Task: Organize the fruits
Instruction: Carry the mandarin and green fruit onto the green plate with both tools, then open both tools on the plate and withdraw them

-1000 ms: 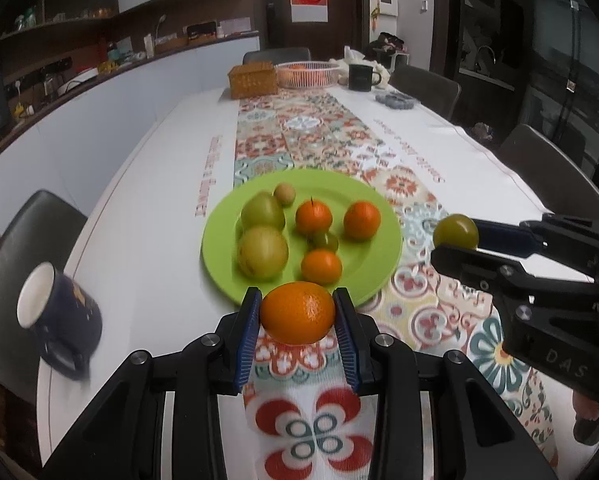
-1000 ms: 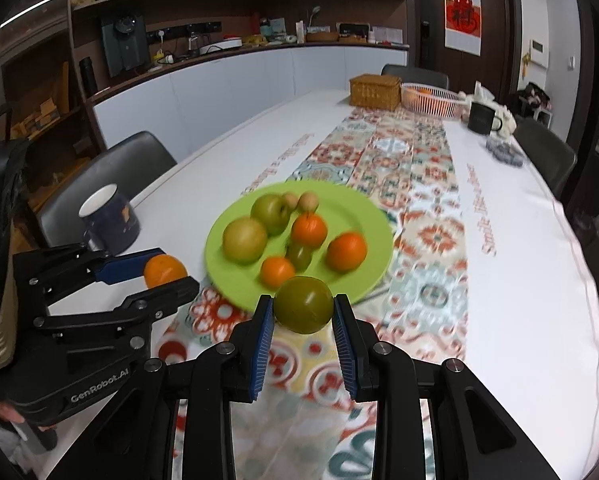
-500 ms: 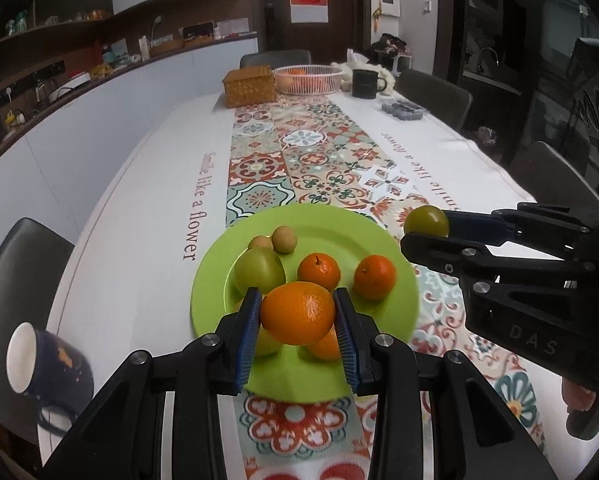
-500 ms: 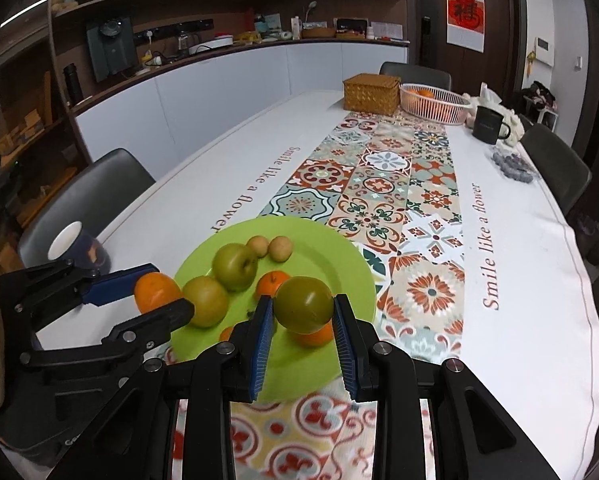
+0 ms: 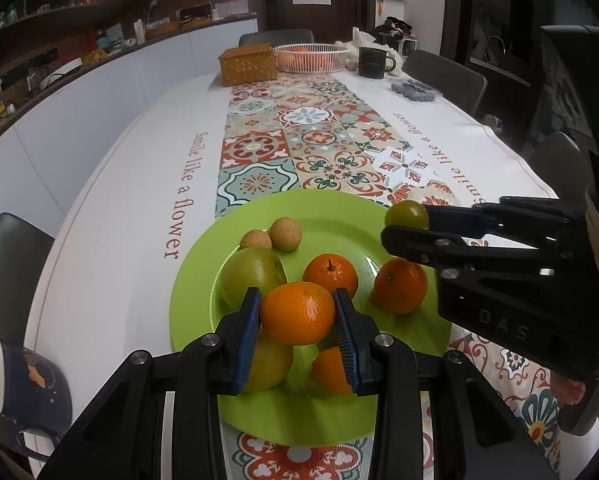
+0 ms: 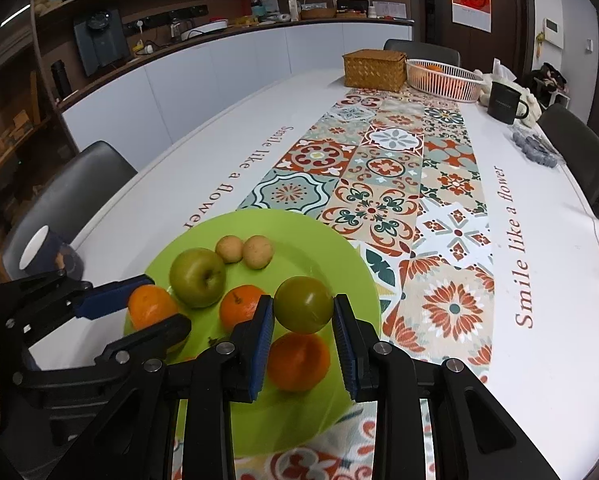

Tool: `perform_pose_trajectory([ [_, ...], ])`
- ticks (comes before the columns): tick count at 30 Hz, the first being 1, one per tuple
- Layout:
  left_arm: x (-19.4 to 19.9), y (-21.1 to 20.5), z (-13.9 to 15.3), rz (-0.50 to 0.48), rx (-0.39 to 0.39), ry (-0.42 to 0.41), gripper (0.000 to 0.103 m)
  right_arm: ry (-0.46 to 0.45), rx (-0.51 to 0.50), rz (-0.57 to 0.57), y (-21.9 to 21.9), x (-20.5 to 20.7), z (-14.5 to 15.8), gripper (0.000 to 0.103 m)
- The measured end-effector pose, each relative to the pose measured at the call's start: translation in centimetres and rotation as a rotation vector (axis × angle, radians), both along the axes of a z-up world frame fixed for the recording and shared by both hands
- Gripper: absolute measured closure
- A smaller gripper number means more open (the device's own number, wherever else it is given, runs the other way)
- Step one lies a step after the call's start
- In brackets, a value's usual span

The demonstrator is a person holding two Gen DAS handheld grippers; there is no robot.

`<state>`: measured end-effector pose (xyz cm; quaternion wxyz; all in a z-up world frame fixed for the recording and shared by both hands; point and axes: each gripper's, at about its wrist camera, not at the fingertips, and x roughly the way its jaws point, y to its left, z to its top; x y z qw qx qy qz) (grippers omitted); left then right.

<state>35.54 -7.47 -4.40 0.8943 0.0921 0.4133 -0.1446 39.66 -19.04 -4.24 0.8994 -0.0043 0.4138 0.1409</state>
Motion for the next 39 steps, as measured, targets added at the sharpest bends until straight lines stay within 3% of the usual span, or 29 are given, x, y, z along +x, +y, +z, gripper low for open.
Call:
perform_pose_trajectory([
  [7, 0.4, -0.2, -0.3, 0.006, 0.016, -0.001, 0.067, 0.002, -0.017, 0.003, 0.1, 0.8, -0.8, 0.071],
  [10, 0.3, 0.0, -0.1, 0.020, 0.011, -0.014, 0.060, -0.003, -0.019, -0.007, 0.0, 0.6, -0.8, 0.060],
  [18, -1.2, 0.6, 1.2, 0.062, -0.003, -0.049, 0.060, -0.035, -0.006, -0.039, -1.1, -2.0, 0.4, 0.060],
  [29, -6.8, 0.5, 4.7, 0.078, 0.009, -0.128, 0.055, -0.128, 0.000, -0.095, -2.2, -10.0, 5.0, 0.060],
  [39, -13.9, 1.1, 8.1, 0.086, -0.046, -0.176, 0.047, -0.183, -0.010, -0.106, -2.0, -18.2, 8.0, 0.060],
])
